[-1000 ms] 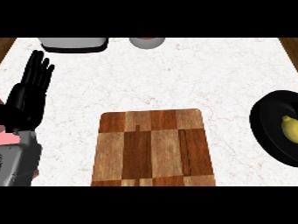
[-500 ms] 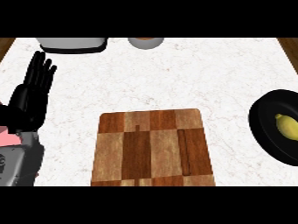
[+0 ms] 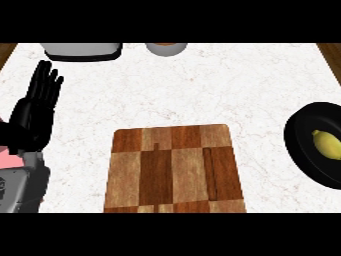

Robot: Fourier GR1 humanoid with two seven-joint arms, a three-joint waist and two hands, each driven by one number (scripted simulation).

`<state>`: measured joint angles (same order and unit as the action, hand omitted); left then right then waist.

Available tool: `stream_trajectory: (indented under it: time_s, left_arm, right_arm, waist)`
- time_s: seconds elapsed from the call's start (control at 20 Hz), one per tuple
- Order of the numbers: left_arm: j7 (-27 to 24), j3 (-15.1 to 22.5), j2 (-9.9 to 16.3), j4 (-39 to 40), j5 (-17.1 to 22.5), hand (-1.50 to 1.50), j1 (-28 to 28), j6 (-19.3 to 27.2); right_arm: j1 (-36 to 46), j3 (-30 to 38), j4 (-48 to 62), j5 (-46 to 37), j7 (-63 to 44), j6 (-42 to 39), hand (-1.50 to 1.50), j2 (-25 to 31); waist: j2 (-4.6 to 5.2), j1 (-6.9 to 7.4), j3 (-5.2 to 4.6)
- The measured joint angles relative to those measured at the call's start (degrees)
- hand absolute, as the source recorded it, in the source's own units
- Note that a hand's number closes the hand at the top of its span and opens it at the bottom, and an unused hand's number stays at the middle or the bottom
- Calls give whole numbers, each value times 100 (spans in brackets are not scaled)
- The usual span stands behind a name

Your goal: Pick the lemon from the cutting board and place it in the pot

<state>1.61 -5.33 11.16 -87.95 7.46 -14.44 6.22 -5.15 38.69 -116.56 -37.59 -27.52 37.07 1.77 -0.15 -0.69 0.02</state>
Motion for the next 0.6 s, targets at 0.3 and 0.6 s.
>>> stream_trajectory:
  time_s: [0.3, 0.6]
  left_arm:
    - [147, -155, 117, 27, 65, 0, -167, -69]
    - [263, -164, 83, -130, 75, 0, -85, -65]
  right_arm:
    - [-1076, 455, -566, 1248, 661, -70, -150, -109]
    - [-2232, 637, -643, 2717, 1582, 37, -150, -160]
  waist:
    - [-4, -13, -1]
    - [-13, -37, 2]
